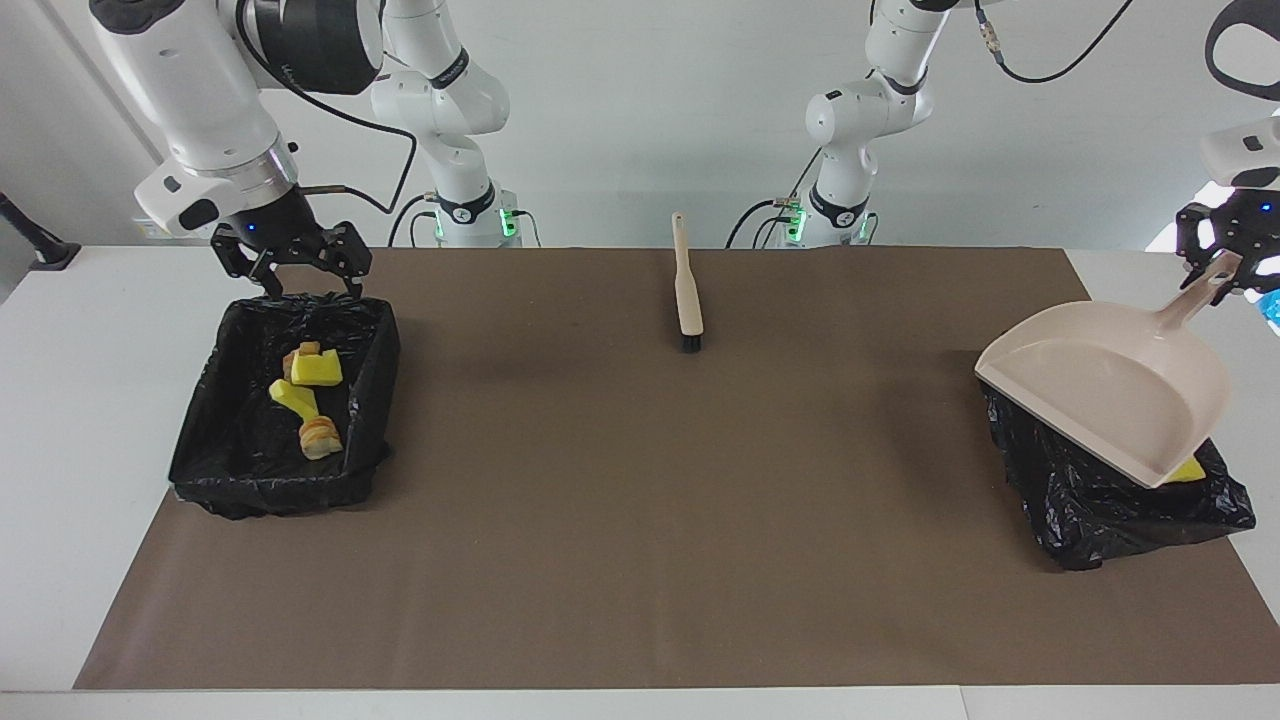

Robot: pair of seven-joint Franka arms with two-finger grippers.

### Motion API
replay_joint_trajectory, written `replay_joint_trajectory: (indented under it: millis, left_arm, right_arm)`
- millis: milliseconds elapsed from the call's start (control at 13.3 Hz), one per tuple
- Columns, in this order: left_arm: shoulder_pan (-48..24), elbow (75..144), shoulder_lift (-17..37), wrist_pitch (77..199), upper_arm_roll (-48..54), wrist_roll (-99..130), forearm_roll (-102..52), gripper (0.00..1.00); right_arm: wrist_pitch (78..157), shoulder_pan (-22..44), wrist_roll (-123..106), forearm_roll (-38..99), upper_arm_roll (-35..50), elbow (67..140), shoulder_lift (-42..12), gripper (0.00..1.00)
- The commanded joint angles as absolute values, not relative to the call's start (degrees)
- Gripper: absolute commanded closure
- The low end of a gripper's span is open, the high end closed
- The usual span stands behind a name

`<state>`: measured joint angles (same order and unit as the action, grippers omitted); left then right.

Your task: Sweep and dump trash in bin

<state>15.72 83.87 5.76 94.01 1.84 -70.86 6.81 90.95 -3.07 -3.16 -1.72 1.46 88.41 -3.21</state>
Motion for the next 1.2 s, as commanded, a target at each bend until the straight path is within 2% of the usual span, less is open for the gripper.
replay_joint_trajectory:
  millis: [0, 225, 451, 826, 1127]
  left_arm:
    - [14.86, 91.04, 1.33, 94.66, 1.67, -62.43, 1.60, 1.00]
    - [10.65, 96.23, -0.96, 97.20, 2.20, -48.74, -0.09, 1.00]
    - [5.73, 98.26, -1.32, 97.91, 2.20, -33.45, -0.26, 1.00]
    - [-8.06, 103.69, -1.49, 101.93, 2.20, -0.67, -0.26, 1.00]
    - [-19.22, 107.75, -0.36, 109.58, 2.29, 9.47, -2.97, 1.00]
  right_arm:
    - [90.00, -3.08, -3.52, -2.29, 1.58, 87.71, -3.43, 0.00]
    - [90.00, -3.16, -3.52, -2.29, 1.58, 87.71, -3.43, 0.00]
    - [90.00, -3.08, -3.52, -2.29, 1.58, 87.63, -3.43, 0.00]
    - [90.00, -3.08, -3.52, -2.29, 1.58, 87.63, -3.43, 0.00]
    - [90.00, -3.08, -3.52, -2.28, 1.58, 87.63, -3.43, 0.00]
